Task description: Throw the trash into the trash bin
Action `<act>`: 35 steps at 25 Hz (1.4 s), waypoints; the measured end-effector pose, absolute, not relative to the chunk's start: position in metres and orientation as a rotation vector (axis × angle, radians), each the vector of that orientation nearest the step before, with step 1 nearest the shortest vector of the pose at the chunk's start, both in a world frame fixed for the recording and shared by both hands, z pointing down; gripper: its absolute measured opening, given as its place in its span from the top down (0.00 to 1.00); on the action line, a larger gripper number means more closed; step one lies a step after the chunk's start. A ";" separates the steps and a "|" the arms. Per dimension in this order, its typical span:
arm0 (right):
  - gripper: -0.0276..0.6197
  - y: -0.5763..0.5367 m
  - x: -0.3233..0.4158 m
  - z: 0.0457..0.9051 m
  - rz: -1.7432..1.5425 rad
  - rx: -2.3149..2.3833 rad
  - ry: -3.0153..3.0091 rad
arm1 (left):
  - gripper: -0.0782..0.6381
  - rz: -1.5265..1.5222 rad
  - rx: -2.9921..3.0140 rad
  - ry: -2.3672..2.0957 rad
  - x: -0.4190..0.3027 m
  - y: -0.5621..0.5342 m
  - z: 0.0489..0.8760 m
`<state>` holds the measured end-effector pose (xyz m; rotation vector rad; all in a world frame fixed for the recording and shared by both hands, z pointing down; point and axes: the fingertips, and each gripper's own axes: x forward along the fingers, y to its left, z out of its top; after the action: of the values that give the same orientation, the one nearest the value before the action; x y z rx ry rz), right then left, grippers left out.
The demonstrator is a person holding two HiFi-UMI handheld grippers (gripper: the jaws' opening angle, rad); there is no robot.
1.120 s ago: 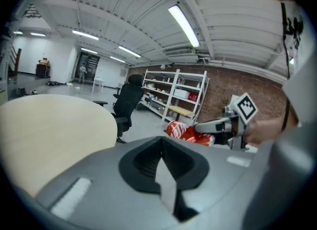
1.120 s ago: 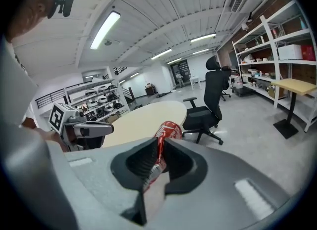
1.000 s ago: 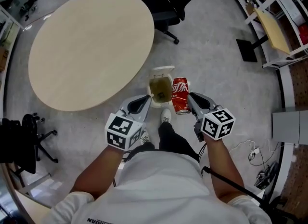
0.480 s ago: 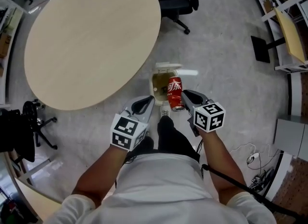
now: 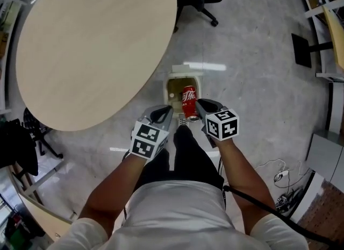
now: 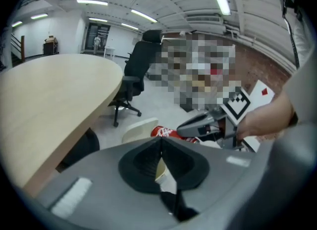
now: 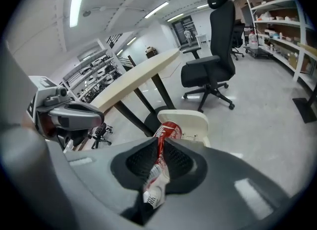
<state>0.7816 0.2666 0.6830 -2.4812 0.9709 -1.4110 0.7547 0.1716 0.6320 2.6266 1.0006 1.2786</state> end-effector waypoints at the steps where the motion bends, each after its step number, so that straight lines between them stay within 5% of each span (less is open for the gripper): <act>1: 0.90 0.267 0.783 0.694 -1.436 -2.470 0.969 | 0.88 1.299 2.627 0.990 0.757 0.172 0.639; 19: 0.88 0.253 0.800 0.813 -1.738 -2.387 1.097 | 0.88 1.551 2.455 0.893 0.753 0.183 0.725; 24: 0.71 0.249 0.801 0.823 -1.759 -2.355 1.092 | 0.88 1.554 2.463 0.862 0.757 0.180 0.733; 35: 0.71 0.256 0.793 0.793 -1.682 -2.339 1.080 | 0.88 1.534 2.487 0.833 0.762 0.172 0.730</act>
<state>0.7935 0.2556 0.7930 -2.3386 1.0796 -1.6822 0.7622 0.1723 0.7302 2.4868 0.8334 1.5338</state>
